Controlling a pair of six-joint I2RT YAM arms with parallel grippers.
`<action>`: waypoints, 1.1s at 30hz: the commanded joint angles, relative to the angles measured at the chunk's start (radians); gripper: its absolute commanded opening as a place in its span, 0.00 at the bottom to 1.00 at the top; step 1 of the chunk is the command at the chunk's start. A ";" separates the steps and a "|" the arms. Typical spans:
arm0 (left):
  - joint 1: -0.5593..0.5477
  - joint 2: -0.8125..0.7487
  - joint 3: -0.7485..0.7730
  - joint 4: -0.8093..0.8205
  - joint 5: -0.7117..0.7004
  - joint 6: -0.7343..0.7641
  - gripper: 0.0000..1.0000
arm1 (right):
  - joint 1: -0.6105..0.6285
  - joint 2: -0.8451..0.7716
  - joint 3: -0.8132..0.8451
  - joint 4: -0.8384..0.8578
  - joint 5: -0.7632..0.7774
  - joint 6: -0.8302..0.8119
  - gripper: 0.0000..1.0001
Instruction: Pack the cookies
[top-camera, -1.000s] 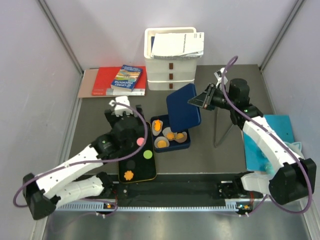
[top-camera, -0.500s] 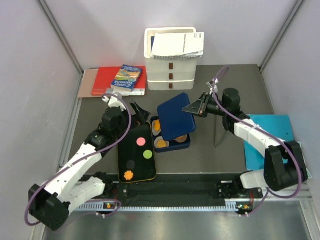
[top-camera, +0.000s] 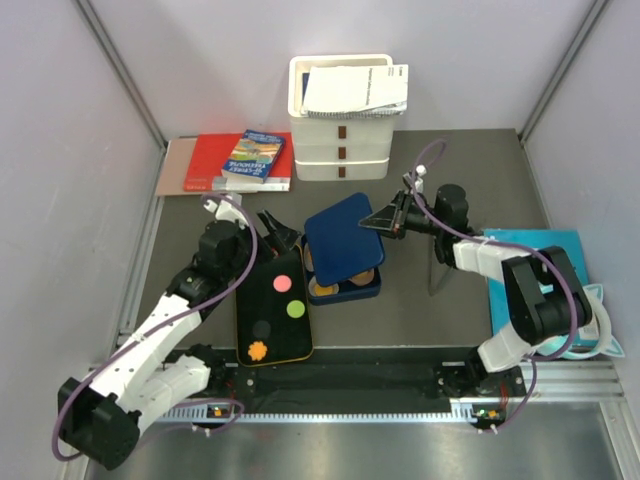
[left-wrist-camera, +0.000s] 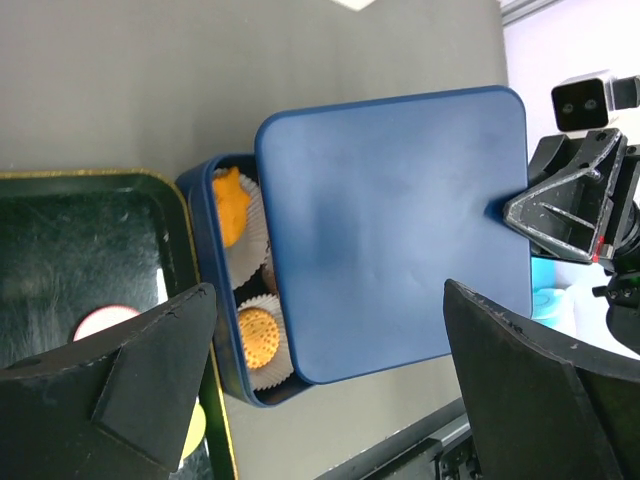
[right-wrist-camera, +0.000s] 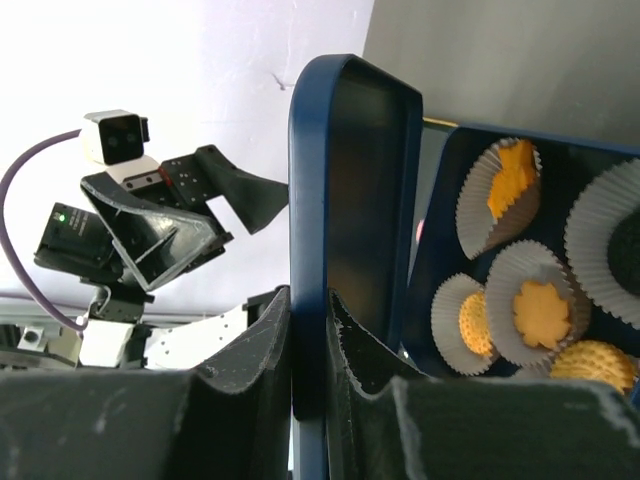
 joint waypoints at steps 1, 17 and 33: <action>0.008 -0.017 -0.029 0.050 0.021 -0.016 0.99 | -0.018 0.043 -0.027 0.167 -0.033 0.035 0.00; 0.008 0.040 -0.072 0.091 0.035 -0.034 0.94 | -0.029 0.179 -0.121 0.309 -0.028 0.031 0.00; 0.008 0.114 -0.071 0.139 0.052 -0.019 0.77 | -0.049 0.336 -0.216 0.838 -0.008 0.347 0.00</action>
